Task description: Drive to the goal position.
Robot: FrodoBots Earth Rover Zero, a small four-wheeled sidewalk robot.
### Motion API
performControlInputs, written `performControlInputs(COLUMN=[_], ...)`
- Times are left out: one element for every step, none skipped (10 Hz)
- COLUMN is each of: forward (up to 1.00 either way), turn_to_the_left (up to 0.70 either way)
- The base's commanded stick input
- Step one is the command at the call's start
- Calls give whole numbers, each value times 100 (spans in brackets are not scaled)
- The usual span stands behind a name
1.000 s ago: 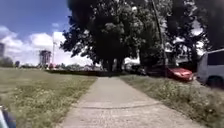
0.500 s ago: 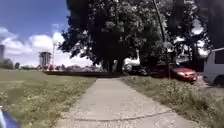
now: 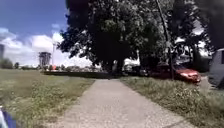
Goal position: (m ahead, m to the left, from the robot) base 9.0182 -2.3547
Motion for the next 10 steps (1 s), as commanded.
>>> performControlInputs(forward=[70, 70, 70, 70, 70, 70, 70, 70, 70, 70], turn_to_the_left=[0, 0, 0, 0, 0, 0, 0, 0, 0, 0])
